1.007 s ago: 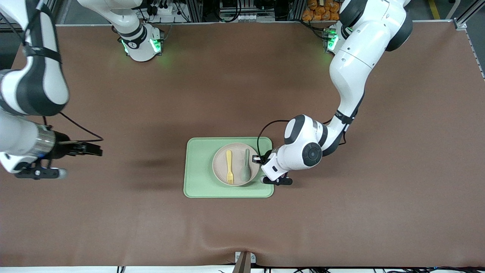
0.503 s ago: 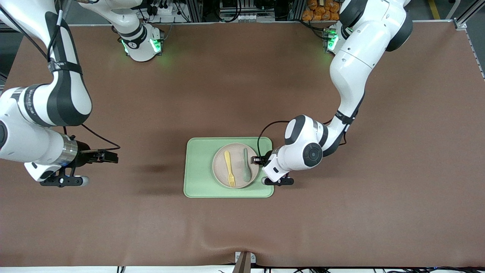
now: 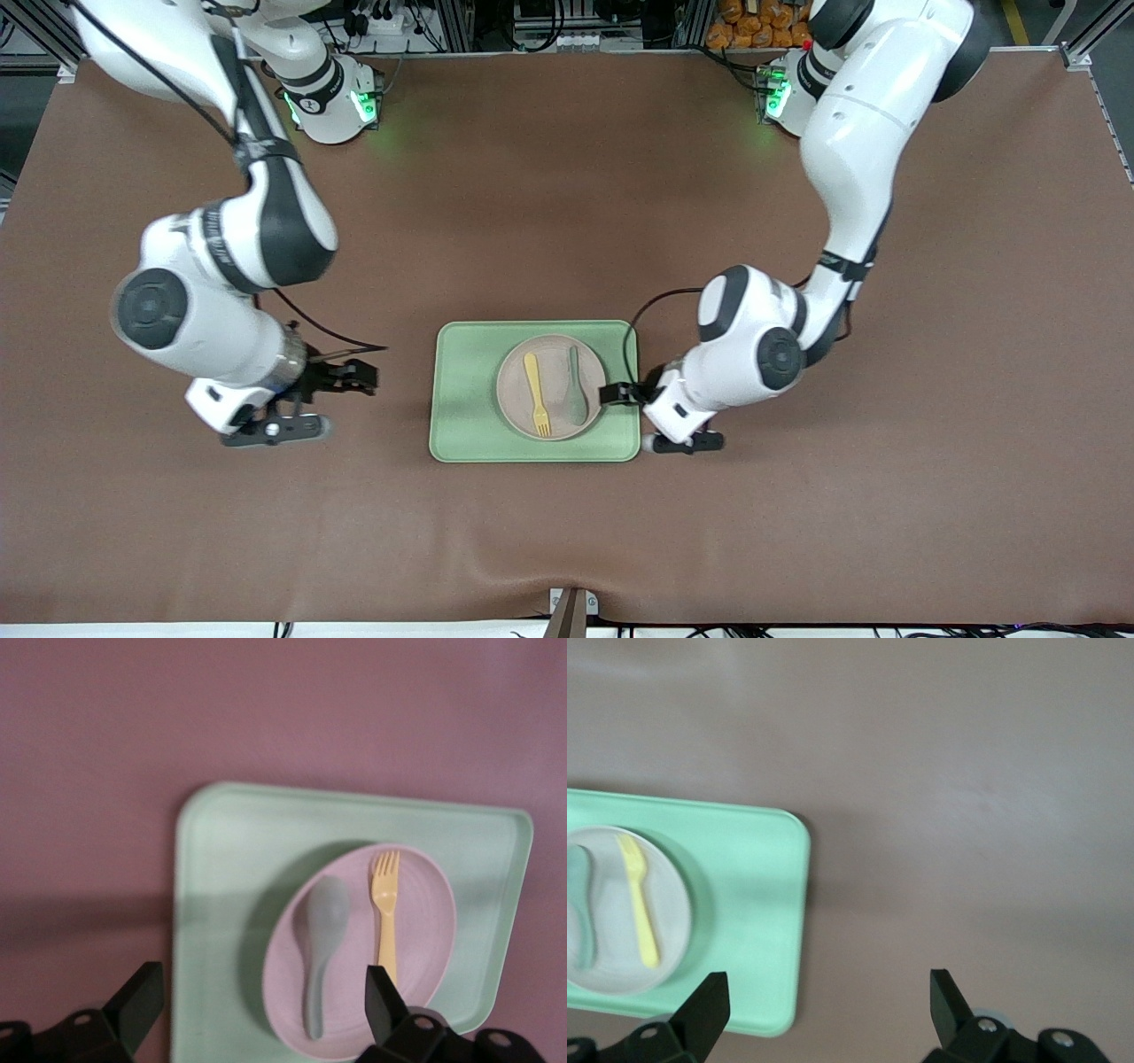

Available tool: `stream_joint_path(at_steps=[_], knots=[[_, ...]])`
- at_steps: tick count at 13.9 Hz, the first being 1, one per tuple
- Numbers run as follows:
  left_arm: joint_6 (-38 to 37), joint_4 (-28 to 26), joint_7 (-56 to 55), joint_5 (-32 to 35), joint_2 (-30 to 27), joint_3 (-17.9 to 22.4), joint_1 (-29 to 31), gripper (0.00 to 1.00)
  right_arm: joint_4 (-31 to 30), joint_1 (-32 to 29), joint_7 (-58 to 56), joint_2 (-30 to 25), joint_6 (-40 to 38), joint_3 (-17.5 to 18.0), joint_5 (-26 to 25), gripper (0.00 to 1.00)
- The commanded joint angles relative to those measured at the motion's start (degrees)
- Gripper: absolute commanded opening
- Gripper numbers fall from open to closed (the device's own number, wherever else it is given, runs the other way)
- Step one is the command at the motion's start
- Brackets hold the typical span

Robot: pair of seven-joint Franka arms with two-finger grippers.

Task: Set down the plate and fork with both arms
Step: 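Lower the plate onto the tray while the right gripper approaches, then reach the right gripper to the yellow fork while the left withdraws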

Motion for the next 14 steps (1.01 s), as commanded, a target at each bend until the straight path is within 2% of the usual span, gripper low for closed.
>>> stream_joint_path(at_steps=[1,4,6,9,12,14], knots=[[-4.8,-2.2,-0.6,4.8,-7.9,1.3,6.5,1.00,5.9,3.1,0.5,5.6,2.9,-0.6,0.1,1.00],[-7.3,-2.2,-0.5,9.6,-10.9,1.3,12.6,1.00,9.1,6.3,5.8,9.0,4.0,-0.6,-0.2,1.00],[-7.8,-2.2,-0.5,11.7,-11.6,1.3,15.4,1.00,10.1,10.1,8.7,12.3,9.7,-0.8,-0.3,1.00],[-10.5,-2.6,-0.2,15.5,-13.9,1.3,17.2,1.00,12.8,13.2,10.8,16.9,11.2,-1.4,-1.5,0.99],[-14.4,-2.8,1.5,16.0,-16.9,1.3,20.3,1.00,14.2,14.8,13.3,20.0,13.2,-1.9,-3.7,0.80],[-17.3,-2.8,3.0,16.1,-19.1,1.3,22.7,1.00,14.2,15.5,13.4,20.9,13.3,-1.9,-5.0,0.73]])
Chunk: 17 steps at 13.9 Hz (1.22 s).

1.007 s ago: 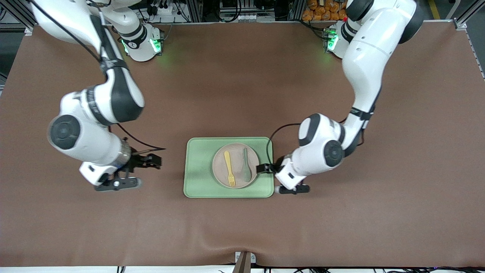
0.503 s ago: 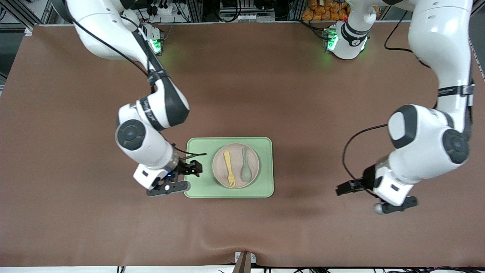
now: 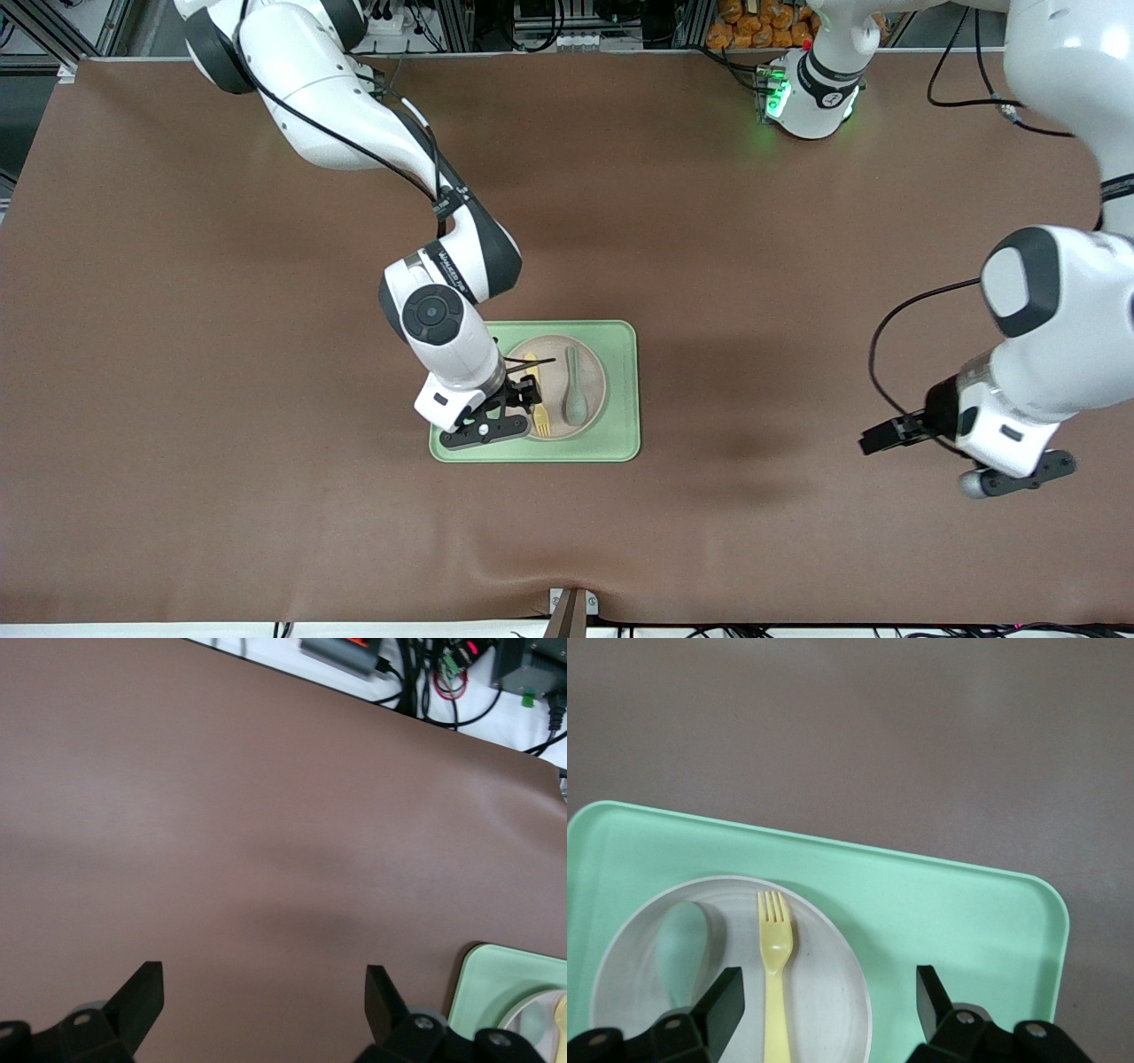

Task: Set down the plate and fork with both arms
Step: 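Reach the right gripper to the yellow fork while the left withdraws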

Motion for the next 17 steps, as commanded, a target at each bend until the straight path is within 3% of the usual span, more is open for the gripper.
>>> stream_joint_path(at_steps=[1,8,12,14,16,17], knots=[[-4.2,-2.1,2.0,1.5,-5.1,-0.3,2.4,1.00,3.0,1.0,1.3,2.3,-0.4,-0.7,-1.6,0.73],[-17.6,-2.7,7.8,2.1,-18.2,-0.3,4.3,1.00,2.5,3.6,3.2,4.5,0.5,-0.7,-3.1,0.72],[-22.9,-6.7,15.2,2.1,-25.9,0.4,5.9,1.00,2.4,4.2,5.3,5.8,0.5,-0.7,-4.9,0.66],[-25.8,-7.2,16.3,2.1,-28.7,3.3,3.5,1.00,2.3,4.8,5.6,6.2,0.5,-0.7,-4.9,0.65],[-29.4,-7.1,19.7,2.1,-30.5,11.7,-4.1,1.00,2.4,5.1,7.4,6.2,0.5,-0.7,-4.9,0.65],[-30.9,-6.8,20.5,2.2,-30.9,13.4,-6.0,1.00,2.4,5.3,7.5,6.2,0.5,-0.7,-4.9,0.64]])
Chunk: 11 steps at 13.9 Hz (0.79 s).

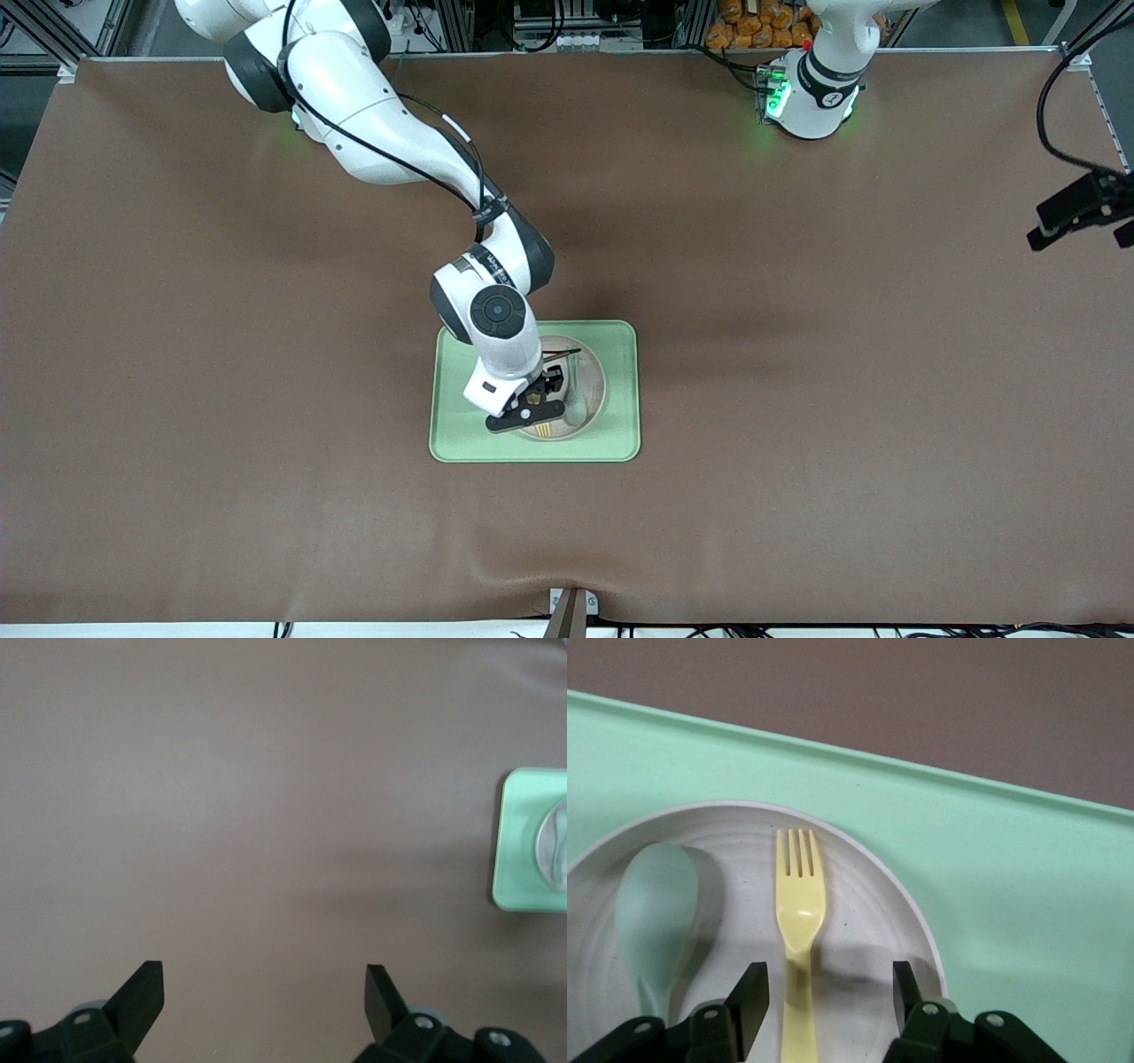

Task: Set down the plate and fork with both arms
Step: 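Grasp the yellow fork with the right gripper and lift it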

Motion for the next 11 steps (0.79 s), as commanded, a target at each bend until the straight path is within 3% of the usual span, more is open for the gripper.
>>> stream_joint_path(at_steps=[1,3,9,10,11], knots=[[-3.2,-1.7,2.0,1.3,-2.6,4.7,-5.7,1.00,1.9,1.2,2.4,1.2,-0.1,-0.6,-1.0,0.61],[-4.9,-1.5,1.9,1.3,-2.4,5.0,-7.7,1.00,1.9,1.3,2.4,1.4,-0.1,-0.6,-1.1,0.56],[-10.4,-0.6,1.7,1.4,-2.6,4.5,-9.6,1.00,1.9,1.4,2.4,2.5,1.1,-0.6,-1.1,0.55],[-10.5,-0.6,1.7,1.4,-2.6,4.5,-9.4,1.00,1.9,1.4,2.4,2.7,1.8,-0.6,-1.1,0.52],[-10.6,-0.6,2.0,1.3,-2.6,4.5,-8.9,1.00,1.9,1.4,2.4,2.7,2.2,-0.6,-1.2,0.42]])
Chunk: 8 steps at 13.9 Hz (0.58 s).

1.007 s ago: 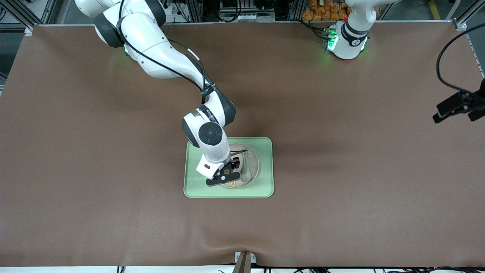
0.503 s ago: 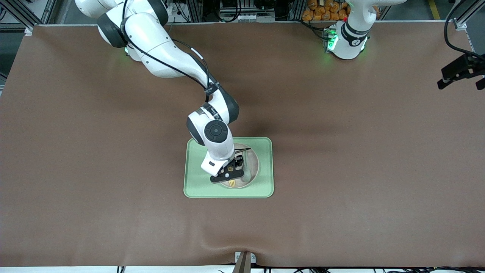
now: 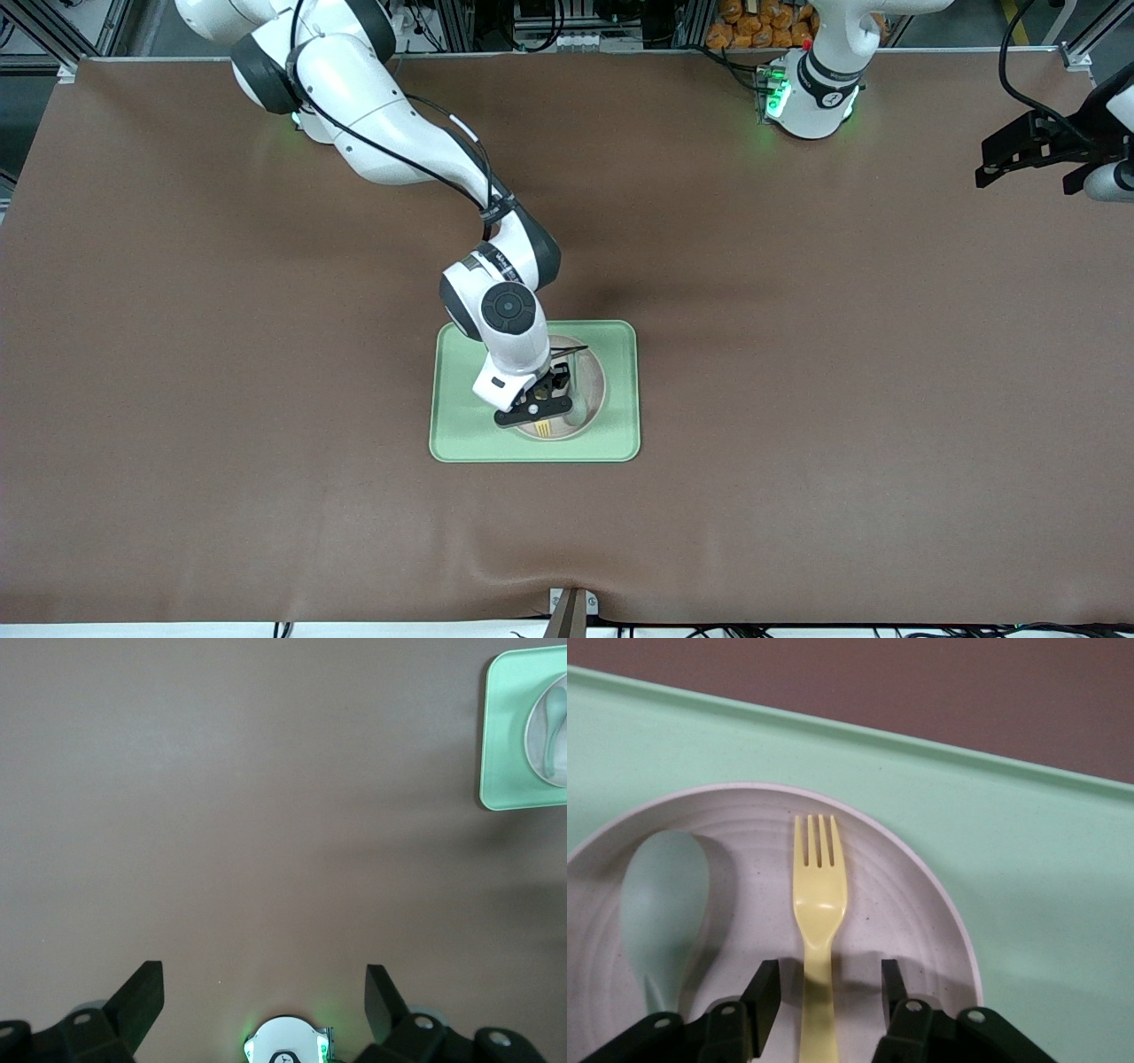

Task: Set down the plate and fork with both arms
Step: 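Grasp the yellow fork with the right gripper and lift it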

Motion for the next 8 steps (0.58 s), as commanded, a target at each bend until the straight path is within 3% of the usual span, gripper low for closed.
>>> stream_joint_path(at_steps=[1,6,8], knots=[[-1.1,-0.1,0.7,1.3,-1.1,0.2,0.7,1.00,1.9,0.6,1.3,1.5,0.6,-0.6,-1.9,0.29],[1.2,-0.1,1.5,1.3,-0.6,-1.2,2.3,1.00,2.1,0.2,1.5,1.0,-0.2,-0.5,-1.7,0.07],[2.3,-0.2,1.4,2.5,-0.6,-1.2,2.4,1.00,2.3,-0.1,2.3,0.3,-0.4,-0.5,-1.6,0.06]])
